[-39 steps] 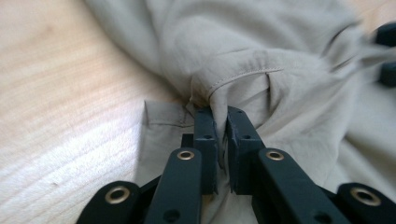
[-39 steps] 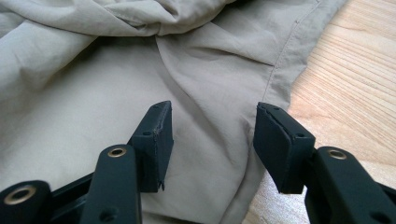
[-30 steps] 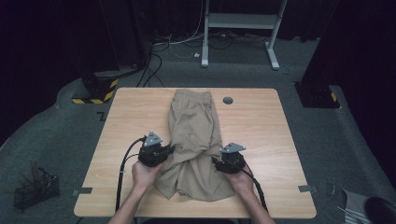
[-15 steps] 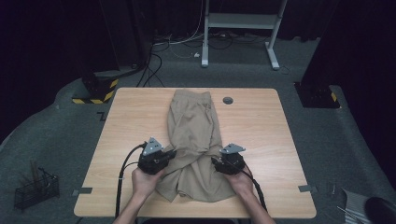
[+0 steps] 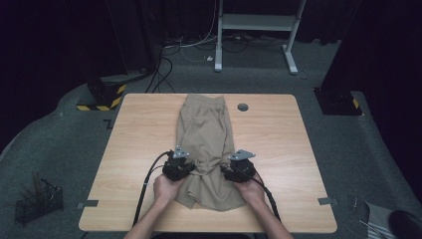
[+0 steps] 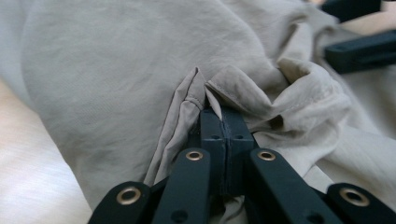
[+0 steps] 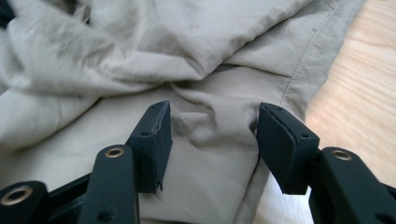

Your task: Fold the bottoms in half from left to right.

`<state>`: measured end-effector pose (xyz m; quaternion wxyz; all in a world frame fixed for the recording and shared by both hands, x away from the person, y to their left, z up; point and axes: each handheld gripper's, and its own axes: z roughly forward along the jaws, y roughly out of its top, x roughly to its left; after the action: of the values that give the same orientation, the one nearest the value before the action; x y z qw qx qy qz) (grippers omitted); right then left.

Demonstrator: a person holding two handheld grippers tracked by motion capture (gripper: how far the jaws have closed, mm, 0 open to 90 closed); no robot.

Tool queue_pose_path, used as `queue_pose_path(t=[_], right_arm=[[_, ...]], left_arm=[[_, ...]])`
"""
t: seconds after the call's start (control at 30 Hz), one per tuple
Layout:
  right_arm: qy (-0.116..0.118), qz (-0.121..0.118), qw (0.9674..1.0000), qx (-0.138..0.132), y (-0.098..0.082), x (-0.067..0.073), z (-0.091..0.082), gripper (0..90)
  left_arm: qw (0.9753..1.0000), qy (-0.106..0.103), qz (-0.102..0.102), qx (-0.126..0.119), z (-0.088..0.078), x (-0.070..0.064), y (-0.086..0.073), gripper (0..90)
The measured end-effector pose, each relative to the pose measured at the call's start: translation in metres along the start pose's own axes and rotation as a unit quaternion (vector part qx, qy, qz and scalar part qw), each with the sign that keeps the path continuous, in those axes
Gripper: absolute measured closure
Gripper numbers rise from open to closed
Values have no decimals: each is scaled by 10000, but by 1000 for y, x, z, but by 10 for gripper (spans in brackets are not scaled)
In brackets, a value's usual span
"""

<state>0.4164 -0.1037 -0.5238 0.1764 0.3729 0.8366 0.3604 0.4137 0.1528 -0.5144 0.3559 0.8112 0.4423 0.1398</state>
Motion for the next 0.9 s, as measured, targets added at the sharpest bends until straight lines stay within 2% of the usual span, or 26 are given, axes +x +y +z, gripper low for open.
queue_pose_path(t=[0.07, 0.13, 0.23, 0.27, 0.37, 0.47, 0.53, 0.63, 0.7, 0.8, 0.9], right_arm=[[-17, 8, 10000, -9, 6, 0, 6, 453], [-17, 13, 10000, -13, 9, 1, 10, 453], [-60, 65, 10000, -6, 12, 2, 14, 451], [-64, 54, 10000, -7, 12, 2, 14, 451], [-80, 76, 9999, -8, 12, 3, 14, 452], [-88, 66, 9999, 7, 11, 4, 12, 453], [-106, 57, 9999, 69, 9, 6, 7, 455], [-97, -51, 9999, -104, 2, 12, -9, 475], [-34, -33, 9998, -191, -6, 14, -21, 488], [39, -79, 9999, -136, -15, 16, -32, 491], [100, -99, 9999, -23, -19, 16, -32, 490]], left_arm=[[9998, 97, -162, 56, 2, 13, 6, 891], [9996, 162, -213, 103, 2, 21, 11, 891], [9997, 78, -181, -134, -12, 19, 15, 891], [9996, 15, -138, -254, -19, 14, 16, 892], [9977, -228, 174, -607, -41, -9, 20, 892], [9951, -431, 467, -752, -54, -30, 21, 891], [9936, -552, 654, -738, -56, -45, 20, 891], [9916, -620, 962, -596, -51, -65, 14, 890], [9914, -630, 1052, -447, -42, -71, 10, 889], [9933, -663, 925, -220, -24, -70, 4, 889], [9948, -620, 803, -20, -9, -63, 0, 890]])
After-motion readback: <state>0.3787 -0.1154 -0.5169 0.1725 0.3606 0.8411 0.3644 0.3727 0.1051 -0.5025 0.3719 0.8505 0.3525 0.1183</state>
